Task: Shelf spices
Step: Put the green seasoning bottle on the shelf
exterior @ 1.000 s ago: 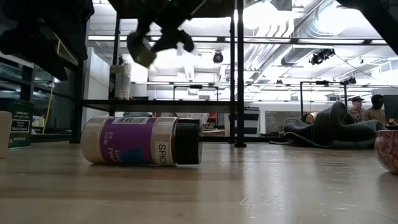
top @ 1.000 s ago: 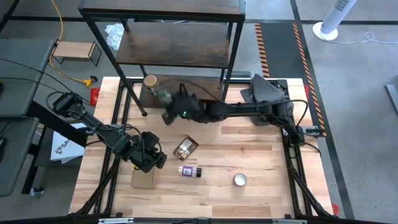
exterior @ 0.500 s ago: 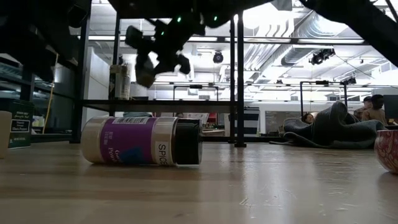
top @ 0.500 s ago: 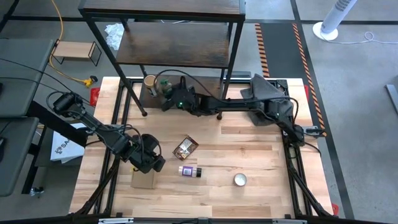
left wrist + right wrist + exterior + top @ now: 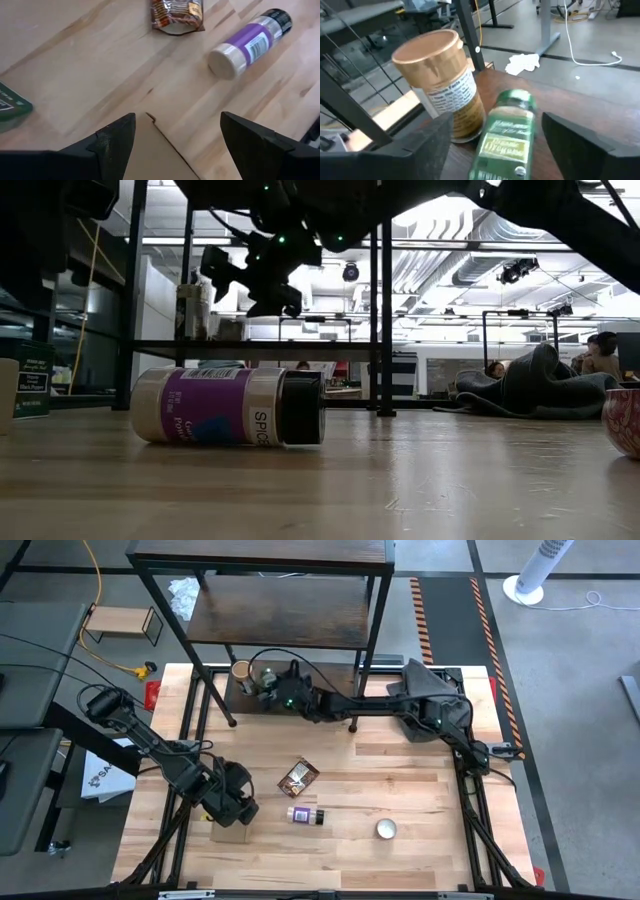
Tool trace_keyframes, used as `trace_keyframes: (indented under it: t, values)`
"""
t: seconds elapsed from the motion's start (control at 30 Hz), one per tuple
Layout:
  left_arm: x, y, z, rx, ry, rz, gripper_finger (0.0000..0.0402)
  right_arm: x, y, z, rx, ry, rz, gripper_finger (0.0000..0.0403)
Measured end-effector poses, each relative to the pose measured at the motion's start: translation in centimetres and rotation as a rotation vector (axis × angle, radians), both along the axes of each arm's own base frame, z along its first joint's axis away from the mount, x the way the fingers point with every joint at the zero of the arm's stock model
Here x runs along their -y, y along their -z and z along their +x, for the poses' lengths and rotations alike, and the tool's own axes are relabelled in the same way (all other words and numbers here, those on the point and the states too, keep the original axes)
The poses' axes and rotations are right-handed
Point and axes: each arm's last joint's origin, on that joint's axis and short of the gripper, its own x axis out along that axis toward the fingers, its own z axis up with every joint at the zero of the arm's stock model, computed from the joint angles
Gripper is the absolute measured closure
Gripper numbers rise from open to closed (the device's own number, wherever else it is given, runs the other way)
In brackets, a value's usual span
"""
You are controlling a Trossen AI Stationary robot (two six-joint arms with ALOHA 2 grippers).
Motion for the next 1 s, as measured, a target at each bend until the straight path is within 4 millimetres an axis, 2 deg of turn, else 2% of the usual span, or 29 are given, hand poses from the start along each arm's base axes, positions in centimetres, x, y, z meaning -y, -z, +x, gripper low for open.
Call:
trace_keyframes:
  t: [0.27,0.43,0.6,1.0]
  values:
    - [-0.1,0.0,-0.1,-0.010,-0.001,0.013,0.0115,-0.6,0.1,0.2,-0.047,-0.063,-0.032,0.0085]
    - [-0.1,0.0,-0.1,-0.007,-0.004,0.017,0.0115,-0.8,0.5,-0.1,-0.046,-0.074,0.079,0.0092]
    - [-0.1,0.0,-0.1,-0.003,-0.013,0.017,0.0115,-1.7,1.6,-0.6,-0.143,-0.039,0.122,0.0094]
    - [0.0,0.1,-0.1,-0.023,-0.015,-0.032,0.0115,-1.4,1.5,-0.3,-0.085,0.031,0.078,0.0095]
